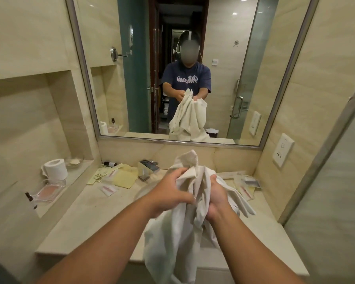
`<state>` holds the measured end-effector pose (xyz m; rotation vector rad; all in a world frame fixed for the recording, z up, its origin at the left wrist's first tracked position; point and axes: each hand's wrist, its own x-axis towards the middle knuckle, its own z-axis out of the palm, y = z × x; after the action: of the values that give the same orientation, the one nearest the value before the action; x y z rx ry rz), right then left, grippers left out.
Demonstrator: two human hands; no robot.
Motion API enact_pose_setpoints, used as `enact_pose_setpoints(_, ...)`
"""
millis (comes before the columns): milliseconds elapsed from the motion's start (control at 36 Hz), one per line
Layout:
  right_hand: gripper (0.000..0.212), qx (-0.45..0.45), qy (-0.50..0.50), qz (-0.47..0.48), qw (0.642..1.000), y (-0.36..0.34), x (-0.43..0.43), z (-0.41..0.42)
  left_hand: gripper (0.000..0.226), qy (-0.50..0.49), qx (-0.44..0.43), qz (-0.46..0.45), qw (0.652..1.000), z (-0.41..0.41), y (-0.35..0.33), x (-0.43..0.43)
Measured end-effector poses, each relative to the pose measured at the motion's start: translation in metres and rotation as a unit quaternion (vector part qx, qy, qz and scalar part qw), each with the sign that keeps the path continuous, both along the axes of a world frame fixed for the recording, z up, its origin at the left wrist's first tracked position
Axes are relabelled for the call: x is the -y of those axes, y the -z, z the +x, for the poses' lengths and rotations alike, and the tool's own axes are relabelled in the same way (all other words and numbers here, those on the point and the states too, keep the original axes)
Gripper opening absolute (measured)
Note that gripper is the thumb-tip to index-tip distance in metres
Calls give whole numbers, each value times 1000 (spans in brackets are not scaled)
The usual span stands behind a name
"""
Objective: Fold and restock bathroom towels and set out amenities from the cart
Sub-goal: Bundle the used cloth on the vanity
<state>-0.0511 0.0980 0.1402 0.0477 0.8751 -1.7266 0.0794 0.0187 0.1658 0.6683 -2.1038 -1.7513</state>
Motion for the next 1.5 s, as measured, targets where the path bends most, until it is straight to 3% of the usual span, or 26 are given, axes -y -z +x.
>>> enact_pose_setpoints(56, 90, 14, -14, -28, 999, 4, 0, -3, 52, -64, 6, -102, 993, -6, 7, -5)
enact_pose_setpoints(111, 85, 21, -6, -24, 999, 10, 0, -6, 12, -105, -37, -85, 990, -8, 12, -4)
enact_pose_setpoints(139, 81, 22, 0, -20, 1000, 13, -1, -9, 9, -124, -55, -62, 989, -9, 15, -3)
enact_pose_setpoints(278, 64, 57, 52, -15, 997, 15, -7, -20, 17, -221, -98, 6, 970, -6, 20, 5)
enact_pose_setpoints(389, 40, 59, 88, -30, 994, 7, -13, -16, 55, -193, -152, 133, 960, -4, 8, -6)
enact_pose_setpoints(500, 50, 71, 55, -77, 993, 7, -14, -11, 73, -91, -111, 41, 989, -1, 10, -16)
enact_pose_setpoints(556, 58, 78, 43, -83, 993, 9, -14, -9, 65, -63, -74, -38, 995, -2, 12, -16)
enact_pose_setpoints(639, 61, 91, 51, -92, 990, 12, -15, -7, 41, -96, -23, -212, 972, -5, 17, -11)
enact_pose_setpoints(750, 48, 73, 79, -69, 992, 12, -21, -6, 28, -112, 2, -302, 947, -4, 26, -1)
enact_pose_setpoints(806, 42, 58, 89, -56, 993, 14, -25, -7, 18, -200, -37, -272, 940, -1, 24, 0)
enact_pose_setpoints(889, 40, 47, 78, -26, 995, 16, -27, -8, 37, -315, -36, -114, 941, 1, 7, -6)
enact_pose_setpoints(972, 44, 37, 59, -21, 997, 13, -27, -3, 43, -355, -15, 120, 927, -1, -5, -9)
enact_pose_setpoints(1028, 45, 32, 40, -31, 998, 9, -32, 3, 37, -322, -65, 308, 893, -3, -12, -9)
enact_pose_setpoints(1056, 44, 26, 27, -38, 999, 6, -34, 6, 33, -315, -88, 358, 875, -3, -15, -10)
enact_pose_setpoints(1111, 51, 0, 7, -31, 999, 7, -35, 9, 31, -315, -94, 376, 866, -1, -14, -8)
enact_pose_setpoints(1194, 72, -24, -27, 8, 999, 13, -32, 9, 39, -329, -56, 336, 881, -1, -5, -5)
enact_pose_setpoints(1306, 84, -70, -23, 41, 996, 11, -36, 13, 74, -398, 4, 148, 905, 0, 0, 1)
enact_pose_setpoints(1361, 84, -91, -17, 53, 994, 12, -38, 14, 65, -398, 25, 99, 912, 4, -2, -1)
enact_pose_setpoints(1444, 81, -128, 4, 95, 987, 10, -37, 20, 33, -320, -35, 220, 921, 8, -6, -7)
enact_pose_setpoints(1500, 75, -154, 31, 127, 979, 10, -34, 23, 21, -286, -50, 228, 929, 10, -9, -12)
